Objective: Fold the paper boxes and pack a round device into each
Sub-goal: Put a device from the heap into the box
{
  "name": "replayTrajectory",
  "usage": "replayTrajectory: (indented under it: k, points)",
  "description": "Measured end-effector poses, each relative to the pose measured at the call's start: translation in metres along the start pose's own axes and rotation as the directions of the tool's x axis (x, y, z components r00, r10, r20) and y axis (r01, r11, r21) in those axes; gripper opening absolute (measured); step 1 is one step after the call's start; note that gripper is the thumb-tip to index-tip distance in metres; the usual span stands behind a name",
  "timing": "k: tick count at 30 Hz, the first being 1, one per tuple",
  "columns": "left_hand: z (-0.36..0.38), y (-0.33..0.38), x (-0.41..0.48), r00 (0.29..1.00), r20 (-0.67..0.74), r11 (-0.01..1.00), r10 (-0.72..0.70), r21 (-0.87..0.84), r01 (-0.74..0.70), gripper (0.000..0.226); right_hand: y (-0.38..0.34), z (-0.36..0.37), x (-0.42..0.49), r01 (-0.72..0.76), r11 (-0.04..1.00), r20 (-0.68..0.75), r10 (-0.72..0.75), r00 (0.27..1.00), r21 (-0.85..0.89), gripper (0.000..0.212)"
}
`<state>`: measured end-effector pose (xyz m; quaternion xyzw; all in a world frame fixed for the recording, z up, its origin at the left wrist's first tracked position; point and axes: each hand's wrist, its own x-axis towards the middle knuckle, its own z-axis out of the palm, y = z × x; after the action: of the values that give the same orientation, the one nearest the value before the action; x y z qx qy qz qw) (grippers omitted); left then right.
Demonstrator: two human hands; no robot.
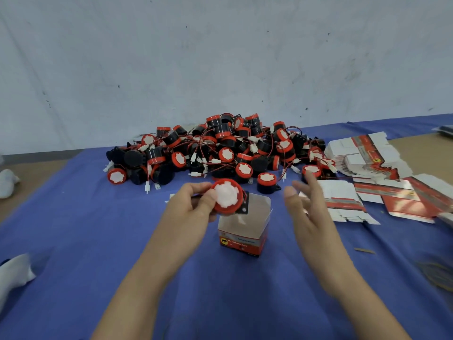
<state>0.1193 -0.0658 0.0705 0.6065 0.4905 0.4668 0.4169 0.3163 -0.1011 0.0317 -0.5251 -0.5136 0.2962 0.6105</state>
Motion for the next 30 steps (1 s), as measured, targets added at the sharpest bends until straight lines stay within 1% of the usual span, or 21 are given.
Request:
replayTrajectory:
  k: [1, 3, 5, 6, 7, 8, 10, 11, 13, 17, 19, 22, 23, 24, 26, 27, 29, 30]
  points:
    - [0.001, -0.001, 0.0, 1.0, 0.026, 1.0, -0.016, 0.026, 0.015, 0.013, 0.006, -0.002, -0.001, -0.05, 0.997, 0.083, 0.055, 0.995, -0.062, 0.1]
    - [0.005, -0.003, 0.001, 0.998, 0.053, 0.996, -0.037, 0.084, 0.033, 0.013, 0.016, 0.0, -0.002, -0.089, 0.978, 0.211, 0.128, 0.969, -0.188, 0.119]
    - [0.01, -0.006, 0.001, 0.998, 0.039, 0.983, -0.039, 0.18, 0.032, 0.011, 0.024, 0.007, -0.002, -0.105, 0.96, 0.268, 0.176, 0.947, -0.26, 0.139]
    - [0.013, -0.009, 0.002, 0.999, 0.03, 0.975, -0.037, 0.222, 0.03, 0.011, 0.028, 0.011, 0.0, -0.113, 0.956, 0.279, 0.19, 0.941, -0.271, 0.145]
    - [0.016, -0.011, 0.002, 0.999, 0.021, 0.968, -0.033, 0.249, 0.026, 0.012, 0.032, 0.015, 0.002, -0.116, 0.953, 0.287, 0.199, 0.937, -0.281, 0.146]
    - [0.018, -0.013, 0.002, 1.0, 0.012, 0.962, -0.02, 0.271, 0.016, 0.013, 0.036, 0.017, 0.004, -0.111, 0.947, 0.3, 0.204, 0.932, -0.301, 0.141]
    - [0.023, -0.016, 0.002, 1.0, -0.014, 0.945, 0.015, 0.326, -0.009, 0.017, 0.045, 0.021, 0.008, -0.076, 0.921, 0.32, 0.209, 0.924, -0.382, 0.121]
    - [0.024, -0.017, 0.002, 0.999, -0.033, 0.937, 0.025, 0.349, -0.012, 0.02, 0.048, 0.022, 0.009, -0.056, 0.906, 0.321, 0.205, 0.925, -0.419, 0.115]
    - [0.028, -0.021, 0.003, 0.997, -0.06, 0.921, 0.038, 0.388, -0.011, 0.024, 0.051, 0.024, 0.009, -0.03, 0.897, 0.331, 0.194, 0.923, -0.442, 0.11]
    - [0.034, -0.026, 0.004, 0.995, -0.087, 0.862, 0.049, 0.507, 0.002, 0.026, 0.053, 0.027, 0.005, 0.008, 0.907, 0.352, 0.156, 0.923, -0.422, 0.106]
    - [0.037, -0.03, 0.003, 0.991, -0.088, 0.78, 0.1, 0.625, -0.023, 0.027, 0.054, 0.027, 0.005, 0.015, 0.916, 0.347, 0.136, 0.928, -0.401, 0.103]
    - [0.042, -0.038, 0.002, 0.978, -0.055, 0.538, 0.202, 0.84, -0.064, 0.029, 0.055, 0.03, 0.005, 0.029, 0.927, 0.344, 0.11, 0.933, -0.375, 0.098]
    - [0.044, -0.041, 0.002, 0.977, -0.046, 0.463, 0.208, 0.884, -0.057, 0.03, 0.055, 0.031, 0.004, 0.027, 0.93, 0.341, 0.107, 0.934, -0.366, 0.097]
    - [0.044, -0.044, 0.003, 0.979, -0.036, 0.413, 0.203, 0.909, -0.053, 0.03, 0.055, 0.031, 0.003, 0.024, 0.933, 0.336, 0.105, 0.936, -0.359, 0.096]
    - [0.044, -0.045, 0.005, 0.983, -0.01, 0.374, 0.185, 0.925, -0.062, 0.028, 0.057, 0.032, 0.001, -0.006, 0.944, 0.323, 0.119, 0.939, -0.331, 0.091]
    - [0.044, -0.045, 0.006, 0.983, 0.008, 0.359, 0.183, 0.93, -0.075, 0.028, 0.058, 0.034, 0.0, -0.043, 0.954, 0.315, 0.14, 0.939, -0.296, 0.087]
    - [0.046, -0.047, 0.007, 0.982, 0.052, 0.314, 0.18, 0.943, -0.107, 0.034, 0.056, 0.04, -0.003, -0.122, 0.973, 0.294, 0.177, 0.939, -0.196, 0.08]
    - [0.047, -0.048, 0.007, 0.982, 0.074, 0.296, 0.174, 0.947, -0.124, 0.036, 0.055, 0.044, -0.003, -0.139, 0.979, 0.275, 0.175, 0.945, -0.148, 0.077]
